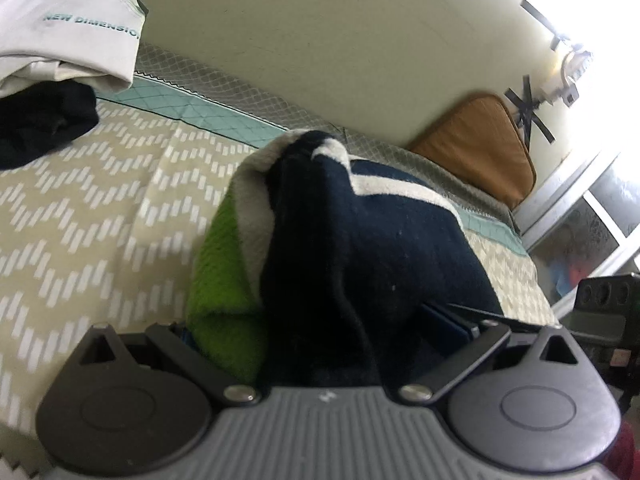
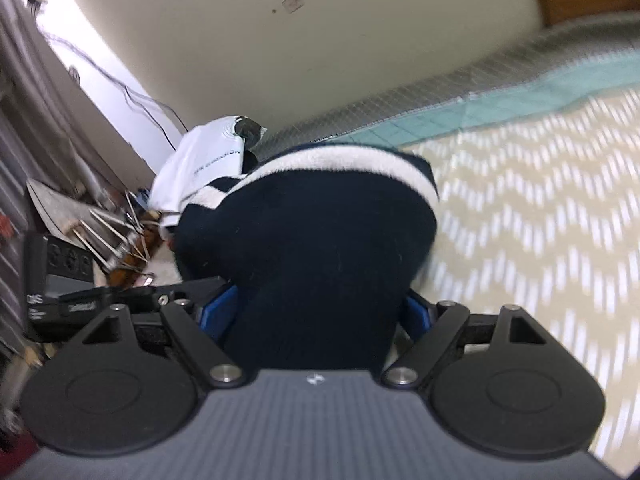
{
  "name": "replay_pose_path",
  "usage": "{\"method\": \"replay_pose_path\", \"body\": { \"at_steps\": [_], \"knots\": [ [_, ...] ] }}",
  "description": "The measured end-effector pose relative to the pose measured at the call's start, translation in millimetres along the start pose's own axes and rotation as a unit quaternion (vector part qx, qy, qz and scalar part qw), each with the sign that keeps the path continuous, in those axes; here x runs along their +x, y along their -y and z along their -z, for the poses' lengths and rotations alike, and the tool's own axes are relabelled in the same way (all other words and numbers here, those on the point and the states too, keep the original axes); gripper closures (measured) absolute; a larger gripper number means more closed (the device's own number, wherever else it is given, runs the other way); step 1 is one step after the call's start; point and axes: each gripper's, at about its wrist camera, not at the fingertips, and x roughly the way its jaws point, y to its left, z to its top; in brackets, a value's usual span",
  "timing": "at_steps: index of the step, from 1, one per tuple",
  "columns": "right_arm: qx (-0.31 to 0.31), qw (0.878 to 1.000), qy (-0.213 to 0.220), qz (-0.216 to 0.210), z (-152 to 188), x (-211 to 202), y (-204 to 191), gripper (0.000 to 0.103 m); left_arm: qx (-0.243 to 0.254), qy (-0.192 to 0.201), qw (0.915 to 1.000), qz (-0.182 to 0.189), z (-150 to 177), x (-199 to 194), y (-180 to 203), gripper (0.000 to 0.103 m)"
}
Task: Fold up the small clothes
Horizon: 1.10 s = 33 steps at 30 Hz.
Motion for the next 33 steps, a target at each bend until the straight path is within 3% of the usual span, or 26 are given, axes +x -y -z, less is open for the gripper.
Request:
{"method": "replay_pose_path", "body": {
  "at_steps": [5, 9, 11, 16, 20, 33],
  "knots": [
    [-0.024, 0.999, 0.022, 0.008, -7, -3, 7, 0.046, -0.004, -0.008, 0.9999, -0.006, -18, 27, 13, 0.001],
    [-0.044, 0.994, 0.089, 0.041, -6, -26, 14, 0.05, 0.01, -0.006, 0.9997, 0.023, -15, 52, 21, 0.001],
    [-0.036, 0.993, 0.097, 0.049, -5, -28, 26, 0.05, 0.018, -0.009, 0.9996, 0.018, -12, 66, 24, 0.0],
    [0.036, 0.997, 0.06, 0.02, -9, -22, 51, 0.04, 0.08, 0.015, 0.9966, -0.017, 3, 78, 35, 0.0],
    [0.06, 0.997, 0.049, 0.005, -11, -18, 57, 0.032, 0.087, 0.021, 0.9956, -0.028, 5, 77, 39, 0.0],
    [0.063, 0.997, 0.05, 0.021, -10, -19, 55, 0.03, 0.094, 0.026, 0.9944, -0.04, 7, 74, 41, 0.0]
  ]
}}
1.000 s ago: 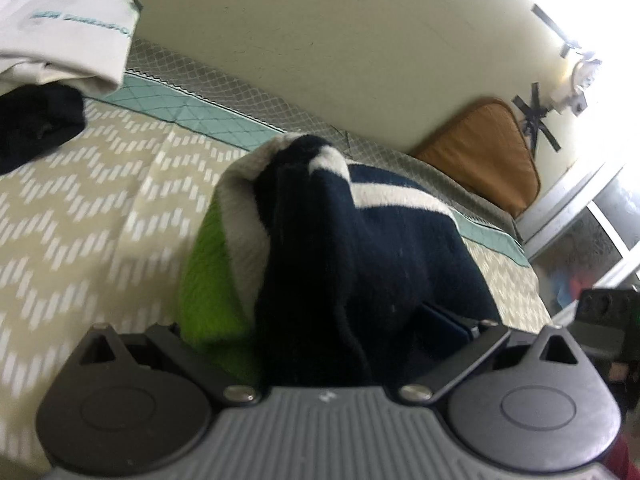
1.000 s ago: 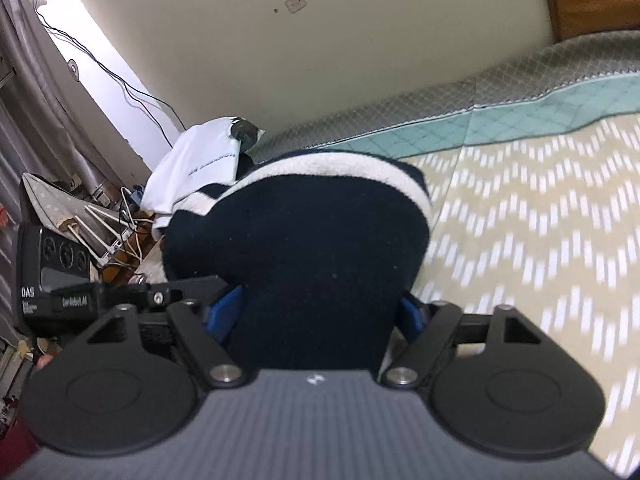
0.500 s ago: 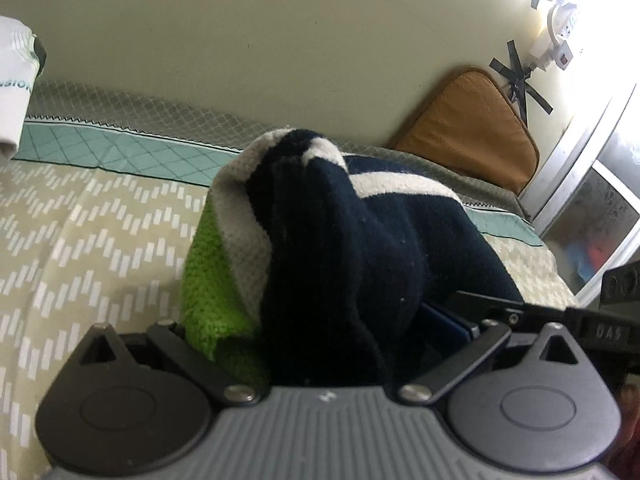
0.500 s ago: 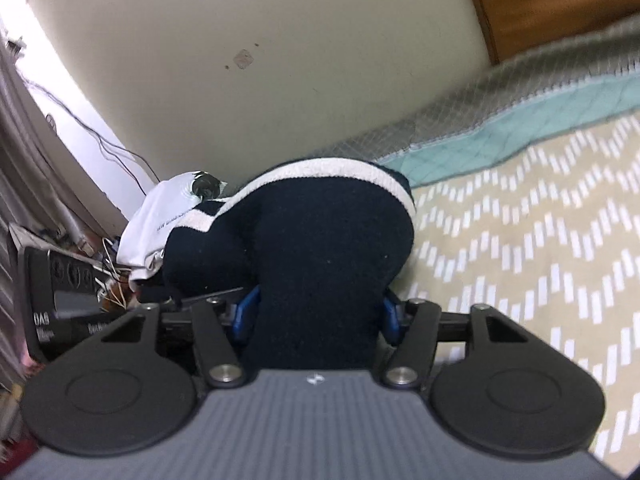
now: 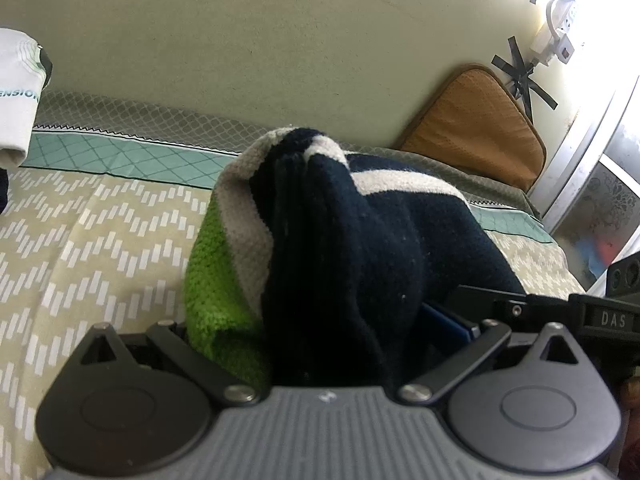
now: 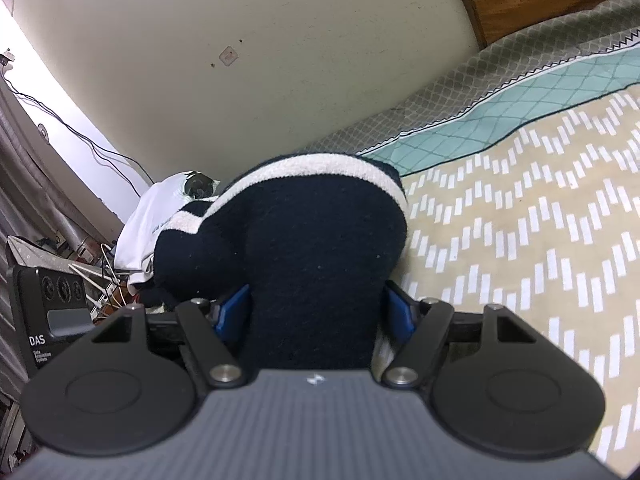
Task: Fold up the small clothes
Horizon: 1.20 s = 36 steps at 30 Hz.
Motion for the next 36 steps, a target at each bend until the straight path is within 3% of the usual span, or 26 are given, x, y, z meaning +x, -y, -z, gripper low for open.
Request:
{"method": "replay_pose_path", "body": {
  "at_steps": [11, 36],
  "knots": [
    [-0.004, 1.0, 0.004, 0.007, 1, 0, -2, 0.029, 0.02, 0.011, 0.9992, -0.032, 3, -6, 8, 0.0],
    [-0.019, 0.999, 0.014, 0.027, 11, -12, -6, 0.027, 0.02, 0.007, 0.9992, -0.033, 4, -8, 8, 0.0]
  ]
}}
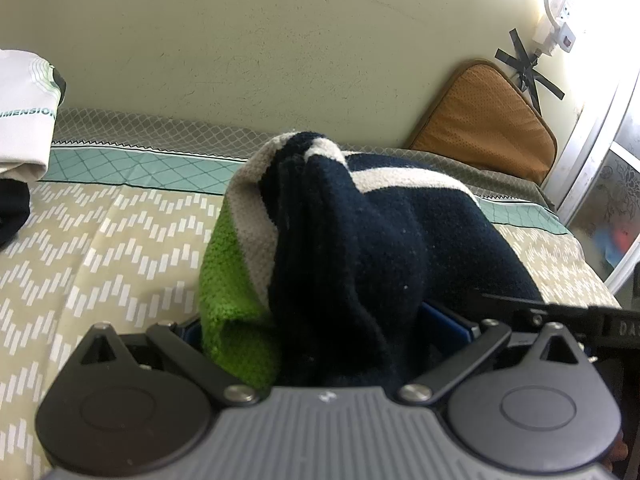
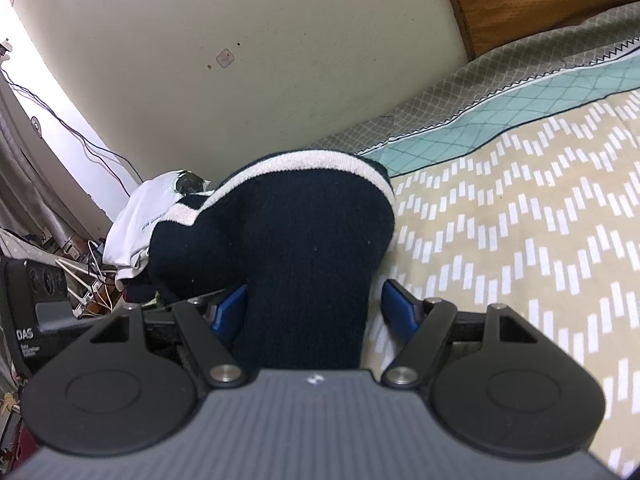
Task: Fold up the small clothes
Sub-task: 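Hold the navy bundle pinched between both tools, pressing it together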
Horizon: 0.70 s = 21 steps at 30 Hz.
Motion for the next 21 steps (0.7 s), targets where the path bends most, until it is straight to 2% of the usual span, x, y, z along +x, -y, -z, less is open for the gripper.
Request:
{"method": "replay_pose_path", "body": {
  "at_steps": [21],
  "knots": [
    [-0.011, 1.0, 0.001, -0.004, 5.0, -3.0, -3.9, 0.021, 0.001, 0.0, 1.0, 0.0, -0.4, -0.1, 0.2, 0.0]
  ]
}}
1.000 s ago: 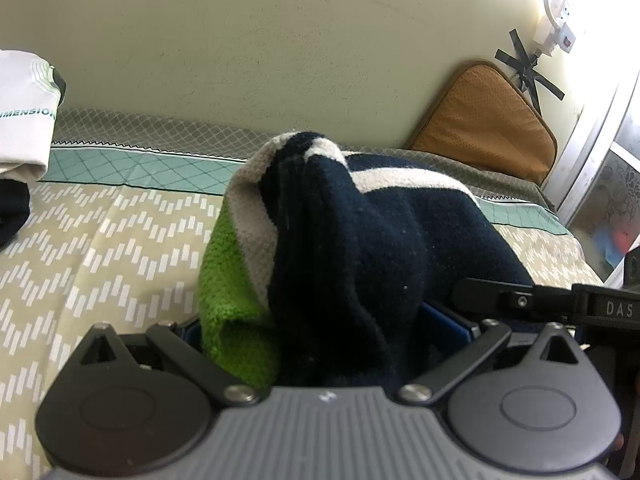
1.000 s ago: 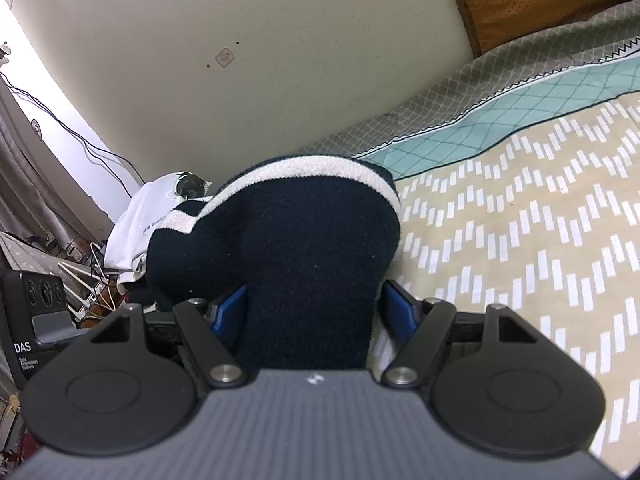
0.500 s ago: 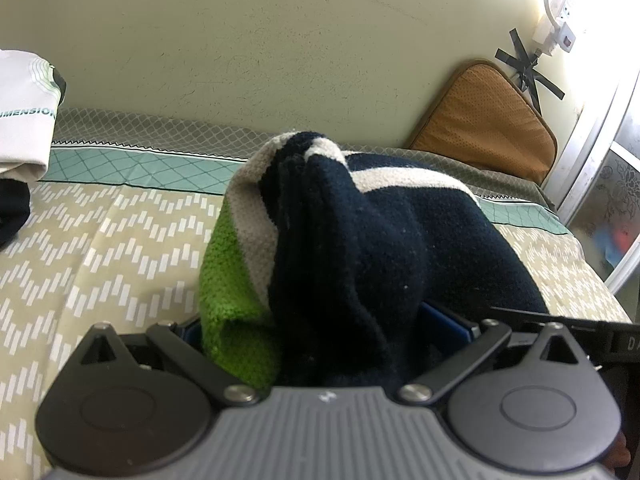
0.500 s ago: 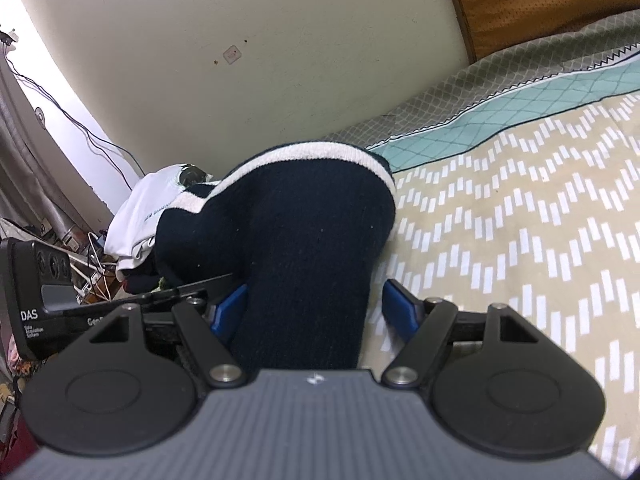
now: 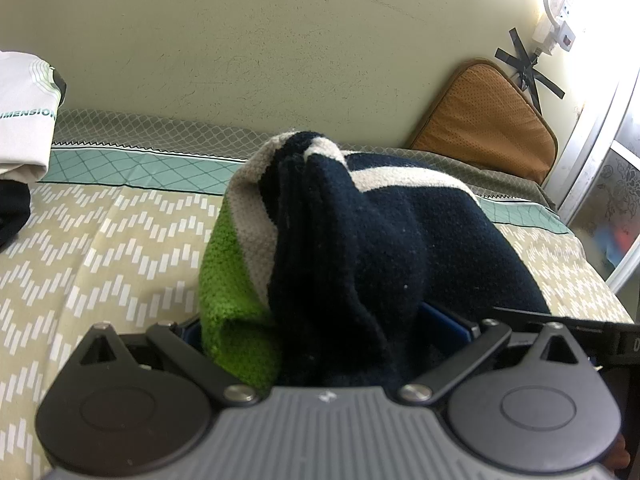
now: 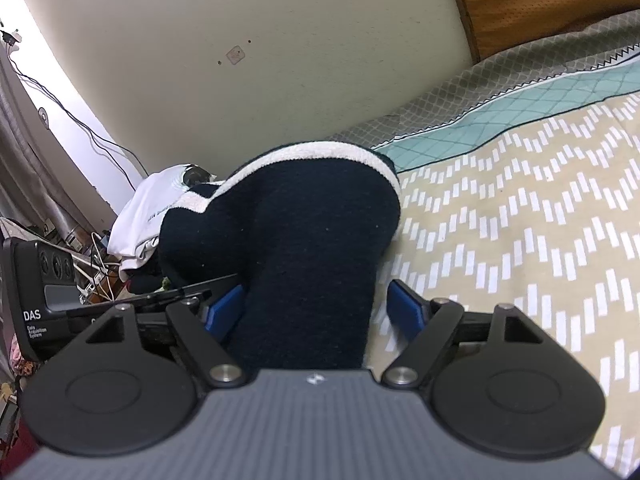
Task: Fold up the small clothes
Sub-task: 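Hold the navy bundle pinched between both tools, pressing it together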
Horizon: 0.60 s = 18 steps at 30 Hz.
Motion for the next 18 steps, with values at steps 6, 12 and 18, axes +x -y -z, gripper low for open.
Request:
{"method": "replay_pose_path", "body": {
  "at_steps": [6, 12, 18],
  "knots": [
    [0.003, 1.0, 0.0, -0.009, -0.3, 0.9, 1.3, 0.017, 0.0, 0.0, 1.0, 0.0, -0.1, 0.0, 0.1, 0.0],
    [-0.008, 1.0, 0.001, -0.008, 1.5, 2.2, -2.3, 0.014, 0.0, 0.0, 1.0, 0.0, -0.1, 0.0, 0.0, 0.0],
    [-0.014, 1.0, 0.002, -0.008, 2.6, 2.6, -2.4, 0.013, 0.0, 0.0, 1.0, 0.0, -0.1, 0.1, 0.0, 0.0]
  ]
}}
